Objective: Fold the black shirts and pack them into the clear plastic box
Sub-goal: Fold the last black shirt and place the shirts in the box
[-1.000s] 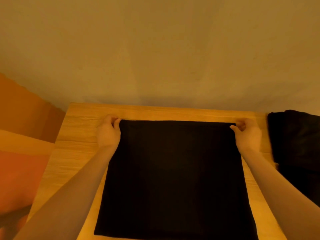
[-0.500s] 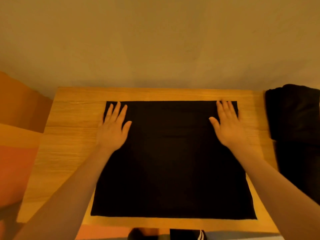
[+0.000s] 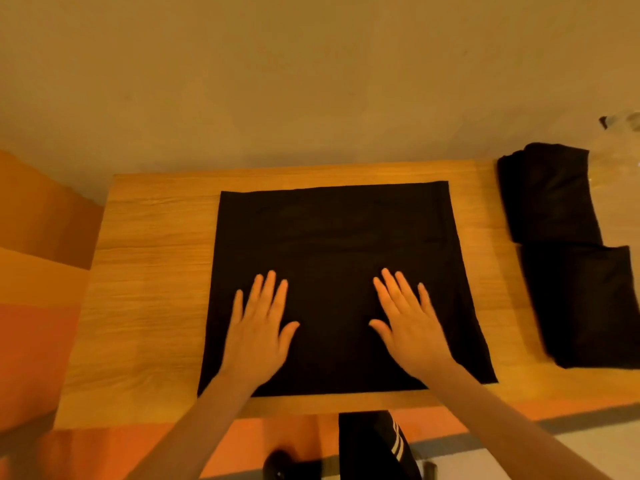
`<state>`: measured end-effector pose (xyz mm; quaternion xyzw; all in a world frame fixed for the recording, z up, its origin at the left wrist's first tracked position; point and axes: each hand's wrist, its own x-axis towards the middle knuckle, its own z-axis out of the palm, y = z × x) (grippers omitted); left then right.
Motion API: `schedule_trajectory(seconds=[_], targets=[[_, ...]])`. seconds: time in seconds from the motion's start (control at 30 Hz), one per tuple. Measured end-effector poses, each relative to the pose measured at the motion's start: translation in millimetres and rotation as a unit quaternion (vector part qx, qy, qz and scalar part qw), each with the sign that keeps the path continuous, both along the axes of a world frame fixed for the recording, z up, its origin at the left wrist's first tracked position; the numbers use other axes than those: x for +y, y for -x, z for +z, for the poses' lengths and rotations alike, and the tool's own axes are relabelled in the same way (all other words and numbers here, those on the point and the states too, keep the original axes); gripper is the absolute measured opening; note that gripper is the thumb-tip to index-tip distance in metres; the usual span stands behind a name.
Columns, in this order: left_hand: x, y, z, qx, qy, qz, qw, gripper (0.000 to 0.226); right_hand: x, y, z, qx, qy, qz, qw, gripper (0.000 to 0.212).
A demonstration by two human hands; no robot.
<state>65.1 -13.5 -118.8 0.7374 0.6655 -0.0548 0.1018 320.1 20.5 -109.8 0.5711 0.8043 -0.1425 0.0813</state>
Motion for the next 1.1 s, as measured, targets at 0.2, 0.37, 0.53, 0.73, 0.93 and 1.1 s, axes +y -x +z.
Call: schedule_trajectory(seconds=[0.2, 0.37, 0.53, 0.73, 0.93, 1.1], targets=[[-26.8, 55.2, -9.1, 0.004, 0.004, 0.064, 0.998, 0.072, -18.2, -66.0, -16.4, 0.007, -0.049, -0.102, 0.994, 0.076], [-43.2, 65.1, -2.6, 0.016, -0.01, 0.092, 0.996, 0.076, -33.5, -89.6, -8.4, 0.002, -0.033, -0.198, 0.98, 0.081], [-82.8, 22.5, -1.0, -0.011, -0.046, -0.009, 0.999, 0.066, -80.6, -43.0, -9.2, 0.013, -0.093, -0.072, 0.993, 0.064], [-101.4, 39.7, -11.1, 0.006, -0.031, -0.016, 0.999, 0.065, -93.5, -66.4, -19.4, -0.021, -0.054, -0.052, 0.997, 0.064], [-106.1, 49.4, -8.2, 0.025, -0.019, -0.043, 0.999, 0.069, -107.9, -108.1, -17.0, -0.053, -0.043, -0.093, 0.993, 0.065], [-126.3, 62.1, -8.3, 0.014, 0.001, -0.043, 0.999, 0.065, -111.1, -116.7, -11.0, -0.065, -0.046, -0.065, 0.995, 0.066]])
